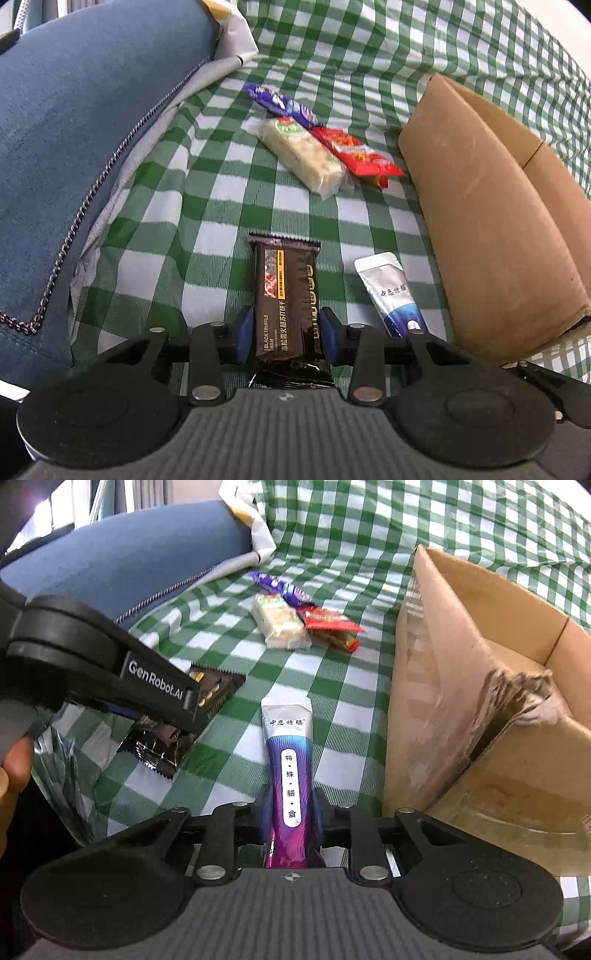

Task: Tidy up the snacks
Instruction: 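Grasp the dark chocolate bar with the left gripper while the right gripper grasps the purple tube snack, then carry the chocolate bar and purple tube snack over the box and release both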

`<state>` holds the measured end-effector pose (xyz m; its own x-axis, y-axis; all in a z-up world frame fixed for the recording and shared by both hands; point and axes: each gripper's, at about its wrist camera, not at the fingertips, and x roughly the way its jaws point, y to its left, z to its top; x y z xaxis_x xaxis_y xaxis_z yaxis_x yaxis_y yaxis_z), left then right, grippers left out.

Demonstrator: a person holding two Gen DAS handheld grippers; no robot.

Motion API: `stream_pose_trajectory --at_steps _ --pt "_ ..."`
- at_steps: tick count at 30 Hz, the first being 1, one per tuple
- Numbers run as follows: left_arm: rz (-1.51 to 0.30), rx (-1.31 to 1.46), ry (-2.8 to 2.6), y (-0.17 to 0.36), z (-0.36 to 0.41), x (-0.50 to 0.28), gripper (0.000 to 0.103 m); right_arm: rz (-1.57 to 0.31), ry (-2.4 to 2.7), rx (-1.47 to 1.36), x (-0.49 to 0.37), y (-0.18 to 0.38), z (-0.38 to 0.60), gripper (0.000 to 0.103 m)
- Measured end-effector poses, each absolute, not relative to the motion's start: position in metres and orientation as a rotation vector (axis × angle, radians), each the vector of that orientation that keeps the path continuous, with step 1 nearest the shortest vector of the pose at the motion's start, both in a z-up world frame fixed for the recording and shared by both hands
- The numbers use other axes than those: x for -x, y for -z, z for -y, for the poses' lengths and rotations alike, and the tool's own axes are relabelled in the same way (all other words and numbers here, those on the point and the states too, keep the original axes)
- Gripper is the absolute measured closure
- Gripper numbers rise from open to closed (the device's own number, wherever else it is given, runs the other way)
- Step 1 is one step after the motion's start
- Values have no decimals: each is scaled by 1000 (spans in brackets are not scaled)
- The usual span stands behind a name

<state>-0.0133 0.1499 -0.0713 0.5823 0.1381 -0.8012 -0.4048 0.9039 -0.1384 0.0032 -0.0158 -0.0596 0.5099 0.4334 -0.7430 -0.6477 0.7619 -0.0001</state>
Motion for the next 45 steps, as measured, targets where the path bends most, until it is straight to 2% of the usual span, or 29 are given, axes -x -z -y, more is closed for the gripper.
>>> stream_pose_trajectory --at_steps 9,19,22,27,30,36,39,41,45 --pt "-723 373 -348 48 -160 30 66 -680 -671 223 3 23 22 80" --pt "-696 404 -333 46 -161 30 66 -519 -665 145 -15 -45 52 80" --pt "-717 391 -329 49 -158 27 66 -476 -631 104 -26 -54 74 80" --pt "-868 338 -315 71 -145 11 65 -463 -583 45 -36 -43 100 80" --pt "-868 318 -324 74 -142 7 54 -463 -590 23 -34 -38 108 80" --pt "-907 258 -322 86 -132 -7 48 -452 -598 18 -29 -36 114 80" --pt "-911 180 -332 89 -123 -11 50 -450 -597 16 -28 -36 115 80" --pt "-911 156 -337 90 -121 -10 60 -450 -596 15 -30 -36 113 80" --pt "-900 165 -333 88 -121 -8 60 -456 -582 1 -32 -36 114 80"
